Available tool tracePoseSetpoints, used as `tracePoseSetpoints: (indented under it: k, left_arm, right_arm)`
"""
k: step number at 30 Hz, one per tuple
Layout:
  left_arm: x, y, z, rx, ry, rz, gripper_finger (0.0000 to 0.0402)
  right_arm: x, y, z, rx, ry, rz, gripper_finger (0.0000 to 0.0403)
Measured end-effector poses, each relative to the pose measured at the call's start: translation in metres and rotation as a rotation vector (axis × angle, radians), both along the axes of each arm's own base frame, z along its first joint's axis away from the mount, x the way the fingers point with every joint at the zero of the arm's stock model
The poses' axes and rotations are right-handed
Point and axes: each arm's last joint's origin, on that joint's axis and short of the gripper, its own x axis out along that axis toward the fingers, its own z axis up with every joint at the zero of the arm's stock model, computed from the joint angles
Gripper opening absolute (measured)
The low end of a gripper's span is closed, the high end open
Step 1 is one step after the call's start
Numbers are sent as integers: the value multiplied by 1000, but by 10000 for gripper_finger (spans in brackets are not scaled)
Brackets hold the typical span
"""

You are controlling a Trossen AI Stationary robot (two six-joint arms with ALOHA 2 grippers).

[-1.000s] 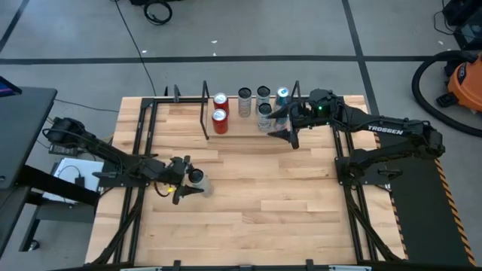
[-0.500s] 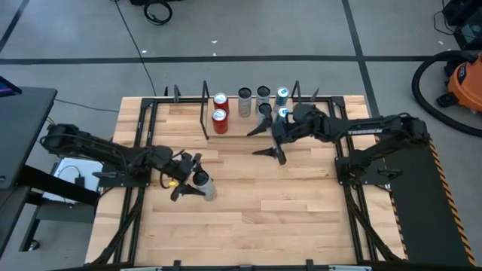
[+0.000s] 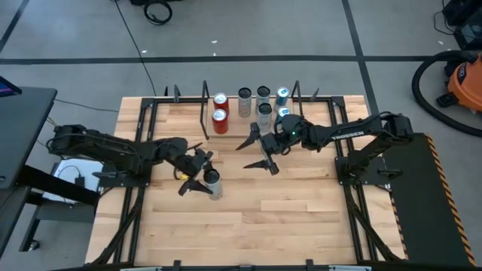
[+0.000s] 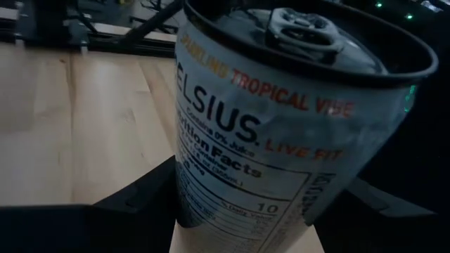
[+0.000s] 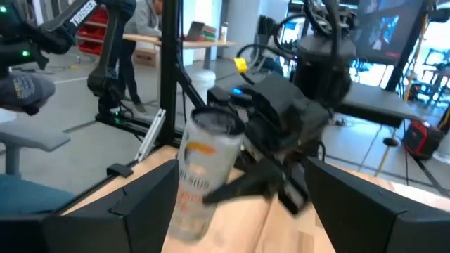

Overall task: Place canned beverage on shelf
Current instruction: Put the black soda can on the shelf aligned with the other red soda can

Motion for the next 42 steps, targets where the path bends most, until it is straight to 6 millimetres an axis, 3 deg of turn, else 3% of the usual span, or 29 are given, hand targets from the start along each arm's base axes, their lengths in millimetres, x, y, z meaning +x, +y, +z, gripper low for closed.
tracePoseSetpoints:
  k: [15,25,36,42]
  left_arm:
    - [44,-2,7,35,-21,-150,261]
    - [60,4,5,90,-45,-160,261]
    - [72,9,14,142,-102,-165,261]
    - [80,9,17,134,-60,-184,261]
  right_arm:
    - [2,16,-3,-2,13,43,316]
    - [3,41,0,-2,-39,81,346]
    - [3,57,1,-5,-51,24,348]
    - [14,62,-14,-5,-51,2,348]
